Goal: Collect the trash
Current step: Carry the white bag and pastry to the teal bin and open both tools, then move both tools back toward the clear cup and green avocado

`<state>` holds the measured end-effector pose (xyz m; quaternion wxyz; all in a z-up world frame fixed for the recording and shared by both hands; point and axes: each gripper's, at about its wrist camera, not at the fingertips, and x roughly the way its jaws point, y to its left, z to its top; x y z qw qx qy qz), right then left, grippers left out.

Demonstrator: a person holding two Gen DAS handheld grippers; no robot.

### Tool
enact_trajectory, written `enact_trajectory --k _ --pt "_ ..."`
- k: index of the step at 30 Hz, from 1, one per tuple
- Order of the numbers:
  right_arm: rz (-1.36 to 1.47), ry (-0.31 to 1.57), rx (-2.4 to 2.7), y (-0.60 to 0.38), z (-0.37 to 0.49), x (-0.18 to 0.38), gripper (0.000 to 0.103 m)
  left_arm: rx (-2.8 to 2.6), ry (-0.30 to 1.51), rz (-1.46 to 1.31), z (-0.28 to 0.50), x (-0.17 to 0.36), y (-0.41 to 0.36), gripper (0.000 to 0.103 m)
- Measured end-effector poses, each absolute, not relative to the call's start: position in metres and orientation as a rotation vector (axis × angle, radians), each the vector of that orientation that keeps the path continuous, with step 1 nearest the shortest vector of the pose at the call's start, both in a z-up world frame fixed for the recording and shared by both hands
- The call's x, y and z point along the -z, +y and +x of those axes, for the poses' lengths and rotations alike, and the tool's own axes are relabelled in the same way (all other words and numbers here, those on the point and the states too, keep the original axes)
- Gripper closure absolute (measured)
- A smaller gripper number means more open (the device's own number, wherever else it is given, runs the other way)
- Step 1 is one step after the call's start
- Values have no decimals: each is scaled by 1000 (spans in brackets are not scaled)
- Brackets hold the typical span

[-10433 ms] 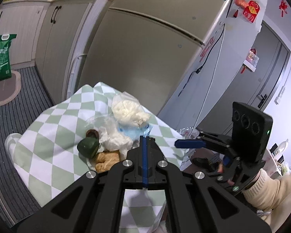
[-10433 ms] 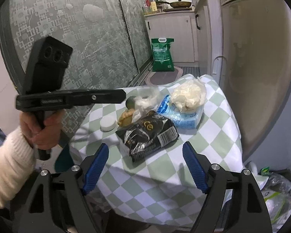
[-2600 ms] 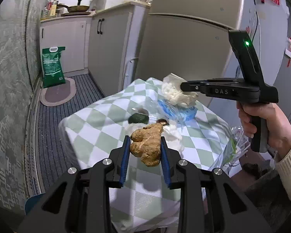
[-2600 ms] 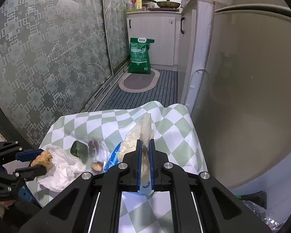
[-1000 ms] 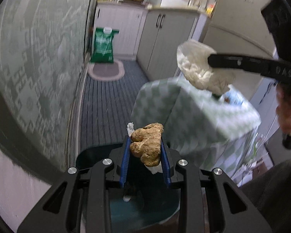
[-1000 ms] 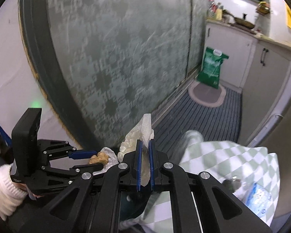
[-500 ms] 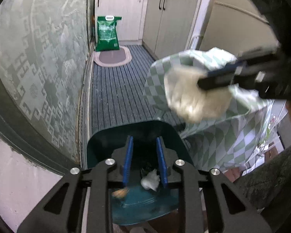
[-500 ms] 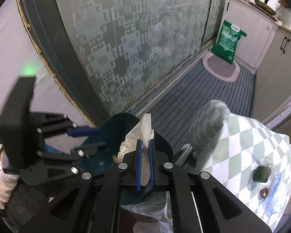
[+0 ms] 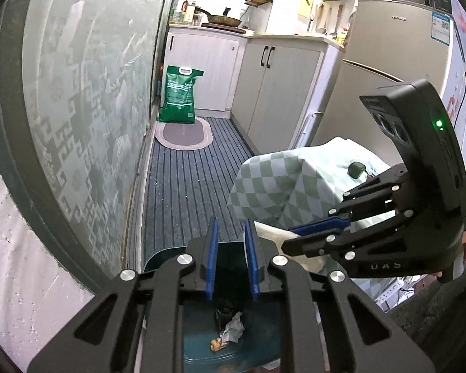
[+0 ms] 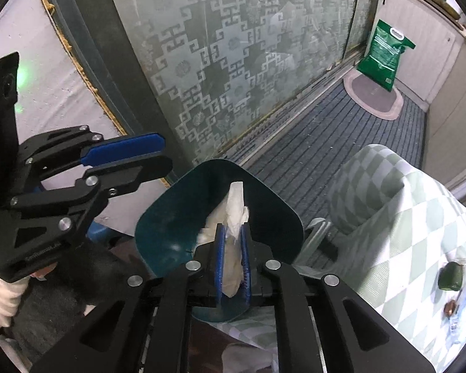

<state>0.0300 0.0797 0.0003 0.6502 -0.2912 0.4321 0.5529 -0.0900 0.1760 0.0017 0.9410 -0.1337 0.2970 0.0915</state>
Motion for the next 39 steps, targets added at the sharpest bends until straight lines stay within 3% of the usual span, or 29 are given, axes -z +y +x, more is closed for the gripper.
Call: enact_trajectory --k 2,3,23,29,33,39 --pt "-624 977 -1267 77 33 -5 74 -185 591 -271 -90 -4 174 84" --pt "-606 966 -1273 74 34 -9 72 -186 578 -271 -90 -6 174 84" --pt "-309 684 -993 -76 129 -78 59 -47 553 -218 -13 -25 96 85" --pt "-343 620 -880 -111 142 -67 42 -28 583 -195 14 -20 71 84" --pt "-410 621 -842 -111 146 -46 41 -25 604 -195 29 -16 60 82" --pt "-444 684 -834 -100 157 -18 41 -7 618 -191 45 -13 46 70"
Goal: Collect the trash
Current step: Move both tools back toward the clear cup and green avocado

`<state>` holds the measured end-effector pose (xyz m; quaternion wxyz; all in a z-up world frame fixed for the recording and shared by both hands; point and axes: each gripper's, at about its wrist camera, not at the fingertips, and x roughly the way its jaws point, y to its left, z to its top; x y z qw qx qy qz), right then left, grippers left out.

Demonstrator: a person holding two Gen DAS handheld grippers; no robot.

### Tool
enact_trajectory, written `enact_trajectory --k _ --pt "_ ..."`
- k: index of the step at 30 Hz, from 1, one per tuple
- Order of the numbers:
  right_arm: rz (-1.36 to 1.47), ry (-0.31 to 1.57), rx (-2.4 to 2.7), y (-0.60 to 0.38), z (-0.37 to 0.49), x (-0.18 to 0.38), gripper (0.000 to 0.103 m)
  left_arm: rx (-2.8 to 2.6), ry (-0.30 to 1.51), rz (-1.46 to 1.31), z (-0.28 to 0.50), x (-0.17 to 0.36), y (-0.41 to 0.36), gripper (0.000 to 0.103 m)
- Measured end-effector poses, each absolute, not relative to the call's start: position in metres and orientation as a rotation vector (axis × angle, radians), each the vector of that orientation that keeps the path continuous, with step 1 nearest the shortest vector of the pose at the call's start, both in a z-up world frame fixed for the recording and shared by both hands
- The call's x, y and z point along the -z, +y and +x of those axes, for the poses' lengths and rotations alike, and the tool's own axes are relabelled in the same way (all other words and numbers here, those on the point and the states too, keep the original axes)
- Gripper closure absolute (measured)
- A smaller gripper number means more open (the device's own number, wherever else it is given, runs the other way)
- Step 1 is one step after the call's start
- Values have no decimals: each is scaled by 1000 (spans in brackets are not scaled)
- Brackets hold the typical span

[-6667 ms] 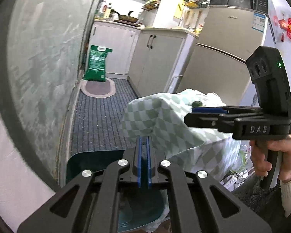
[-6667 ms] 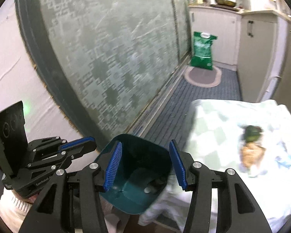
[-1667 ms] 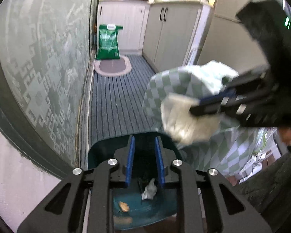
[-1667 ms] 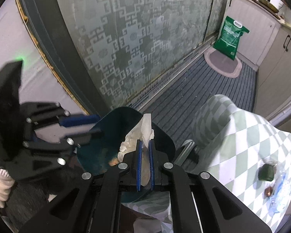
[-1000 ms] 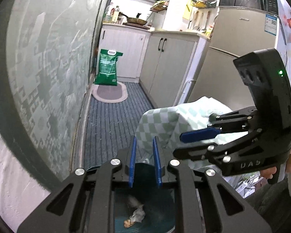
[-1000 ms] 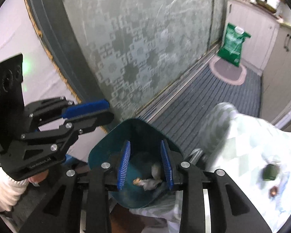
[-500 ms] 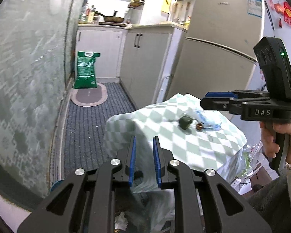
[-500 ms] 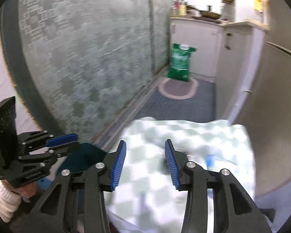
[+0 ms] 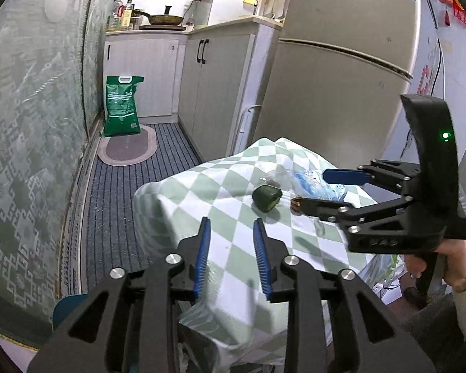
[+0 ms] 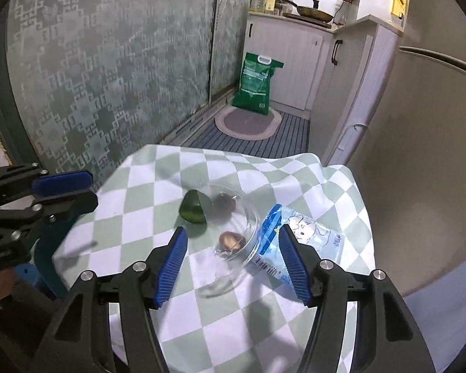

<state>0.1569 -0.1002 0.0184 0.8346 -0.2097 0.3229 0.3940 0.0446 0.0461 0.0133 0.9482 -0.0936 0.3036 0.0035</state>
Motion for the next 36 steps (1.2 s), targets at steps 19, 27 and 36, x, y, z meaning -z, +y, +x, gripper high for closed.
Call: enact_trajectory --k 19,27,36 --pt "-419 707 -850 -101 176 -8 84 -4 685 -51 84 -11 27 58" --pt "-272 751 -899 -118 189 -13 95 50 748 15 109 0 9 56" --pt "-130 788 -968 -135 194 -18 95 15 796 52 127 13 -3 58"
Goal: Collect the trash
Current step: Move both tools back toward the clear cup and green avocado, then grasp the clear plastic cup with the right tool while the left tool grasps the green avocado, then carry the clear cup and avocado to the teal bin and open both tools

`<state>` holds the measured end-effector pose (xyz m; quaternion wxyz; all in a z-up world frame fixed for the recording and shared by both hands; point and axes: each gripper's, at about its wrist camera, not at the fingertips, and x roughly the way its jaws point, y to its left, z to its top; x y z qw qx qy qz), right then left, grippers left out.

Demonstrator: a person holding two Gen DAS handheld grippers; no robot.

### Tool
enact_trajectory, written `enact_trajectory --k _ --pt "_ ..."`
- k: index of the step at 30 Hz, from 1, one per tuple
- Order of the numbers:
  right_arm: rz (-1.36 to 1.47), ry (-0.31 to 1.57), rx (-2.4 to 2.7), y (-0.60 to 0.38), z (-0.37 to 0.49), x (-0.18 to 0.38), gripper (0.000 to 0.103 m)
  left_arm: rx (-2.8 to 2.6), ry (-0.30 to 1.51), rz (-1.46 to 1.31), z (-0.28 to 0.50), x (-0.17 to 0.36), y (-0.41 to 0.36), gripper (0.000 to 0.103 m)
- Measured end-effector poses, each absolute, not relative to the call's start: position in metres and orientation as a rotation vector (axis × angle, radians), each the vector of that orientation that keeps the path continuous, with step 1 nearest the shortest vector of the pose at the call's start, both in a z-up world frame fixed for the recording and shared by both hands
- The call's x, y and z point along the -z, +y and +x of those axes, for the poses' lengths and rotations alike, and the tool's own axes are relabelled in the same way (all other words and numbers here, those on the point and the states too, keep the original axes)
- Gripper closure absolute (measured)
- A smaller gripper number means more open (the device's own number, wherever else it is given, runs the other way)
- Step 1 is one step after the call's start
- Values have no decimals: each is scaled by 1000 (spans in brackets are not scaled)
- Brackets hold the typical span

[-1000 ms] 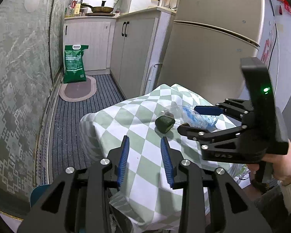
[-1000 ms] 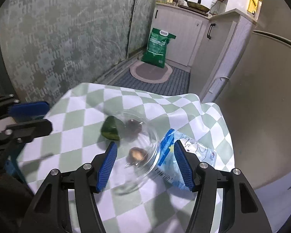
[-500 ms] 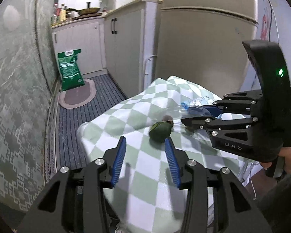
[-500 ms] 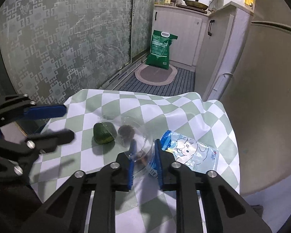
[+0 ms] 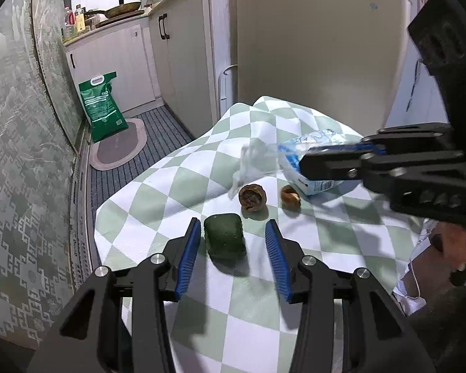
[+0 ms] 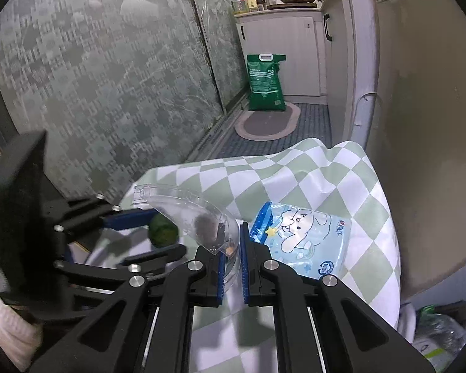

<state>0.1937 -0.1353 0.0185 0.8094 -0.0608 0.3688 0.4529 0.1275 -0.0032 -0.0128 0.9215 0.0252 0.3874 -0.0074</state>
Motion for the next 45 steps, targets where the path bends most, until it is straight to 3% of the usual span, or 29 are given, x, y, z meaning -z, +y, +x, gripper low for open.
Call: enact_trajectory --k 2,4,22,39,45 --pt "-112 782 -976 -139 193 -22 95 3 800 48 130 16 -4 76" --pt "-101 771 -975 -142 191 -27 95 3 795 27 130 15 -2 77" --pt "-101 697 -1026 -105 161 -71 95 -63 630 -193 33 -22 86 78" --pt "-340 713 -1091 1 97 -73 95 -93 971 -51 -22 60 122 76" --pt "-501 752 -1053 38 78 -50 95 -107 986 -44 -39 69 134 71"
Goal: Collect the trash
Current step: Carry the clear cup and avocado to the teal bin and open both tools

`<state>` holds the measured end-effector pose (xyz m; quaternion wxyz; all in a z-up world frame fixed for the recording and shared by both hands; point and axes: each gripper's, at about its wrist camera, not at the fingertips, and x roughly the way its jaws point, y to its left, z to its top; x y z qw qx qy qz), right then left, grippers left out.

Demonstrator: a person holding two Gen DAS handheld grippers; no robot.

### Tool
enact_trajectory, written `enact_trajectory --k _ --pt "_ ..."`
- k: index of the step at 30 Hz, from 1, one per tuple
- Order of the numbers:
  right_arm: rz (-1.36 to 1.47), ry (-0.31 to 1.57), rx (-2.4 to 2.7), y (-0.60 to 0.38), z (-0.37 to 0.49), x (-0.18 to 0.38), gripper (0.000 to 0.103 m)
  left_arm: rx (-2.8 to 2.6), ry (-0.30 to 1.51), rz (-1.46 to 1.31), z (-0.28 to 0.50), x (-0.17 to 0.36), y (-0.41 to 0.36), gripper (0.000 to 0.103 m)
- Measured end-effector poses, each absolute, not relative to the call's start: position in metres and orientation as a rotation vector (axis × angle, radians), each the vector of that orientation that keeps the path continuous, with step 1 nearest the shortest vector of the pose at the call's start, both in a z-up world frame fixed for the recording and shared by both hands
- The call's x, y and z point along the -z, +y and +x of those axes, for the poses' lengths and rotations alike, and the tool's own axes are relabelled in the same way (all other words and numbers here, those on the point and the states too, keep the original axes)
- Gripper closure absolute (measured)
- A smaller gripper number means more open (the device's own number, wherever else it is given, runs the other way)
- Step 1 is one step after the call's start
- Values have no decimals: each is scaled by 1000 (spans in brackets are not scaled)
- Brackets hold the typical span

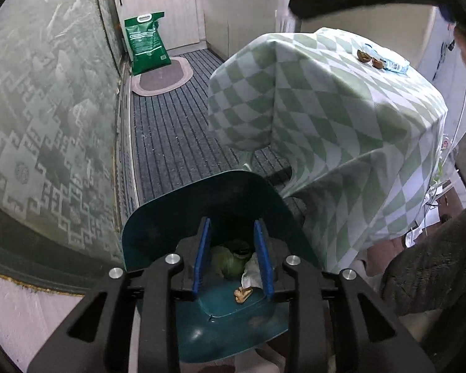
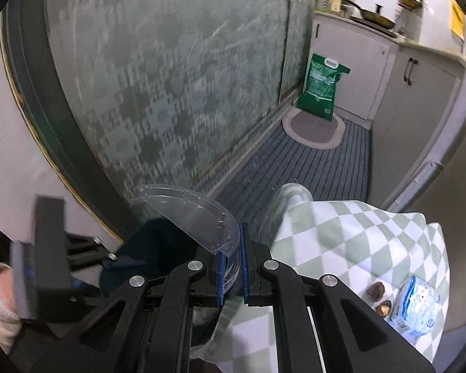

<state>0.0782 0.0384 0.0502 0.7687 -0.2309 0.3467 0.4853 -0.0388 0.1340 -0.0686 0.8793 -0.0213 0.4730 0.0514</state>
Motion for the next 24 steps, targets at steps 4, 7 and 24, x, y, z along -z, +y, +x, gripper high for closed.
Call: enact_trajectory --k 4,7,24 --pt "-582 756 -1029 57 67 -37 95 -122 925 -79 -51 57 149 84" --pt "-629 783 -1028 67 63 -26 95 -129 846 -109 -60 39 156 89" --pt "-705 1016 -1160 97 37 30 92 -161 553 -211 -102 -14 176 94"
